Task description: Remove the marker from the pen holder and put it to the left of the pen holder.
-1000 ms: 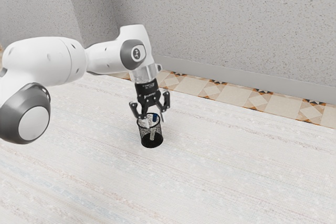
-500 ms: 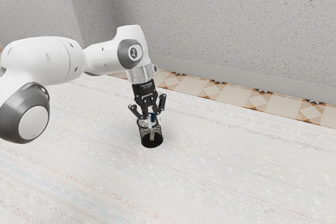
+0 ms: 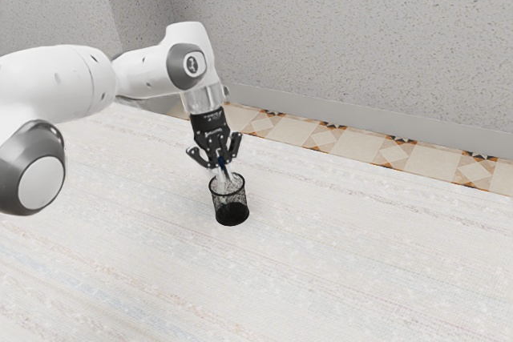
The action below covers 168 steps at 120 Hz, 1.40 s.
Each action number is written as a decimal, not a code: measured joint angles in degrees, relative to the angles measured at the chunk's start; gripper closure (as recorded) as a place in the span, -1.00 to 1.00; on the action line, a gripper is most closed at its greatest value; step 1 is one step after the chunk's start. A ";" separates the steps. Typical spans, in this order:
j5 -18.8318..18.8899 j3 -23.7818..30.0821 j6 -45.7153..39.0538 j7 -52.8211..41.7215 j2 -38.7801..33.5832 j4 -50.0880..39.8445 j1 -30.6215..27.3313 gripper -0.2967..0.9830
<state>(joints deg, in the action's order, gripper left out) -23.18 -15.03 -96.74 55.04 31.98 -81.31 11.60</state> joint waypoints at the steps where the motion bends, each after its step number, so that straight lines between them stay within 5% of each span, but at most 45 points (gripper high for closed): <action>1: 0.06 -0.04 0.07 0.02 -0.18 0.00 0.00 0.63; 52: 4.51 -3.74 6.18 1.93 -10.37 -0.02 -0.04 0.65; 78: 6.68 -9.09 13.38 3.73 -5.76 0.13 -1.70 0.65; 119: 8.57 -10.26 27.32 8.04 3.53 2.08 -6.73 0.66; 168: 9.39 -10.36 28.68 10.96 4.58 0.00 -7.61 0.53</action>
<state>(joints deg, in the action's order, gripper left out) -13.78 -25.39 -68.05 66.00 36.56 -81.31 3.99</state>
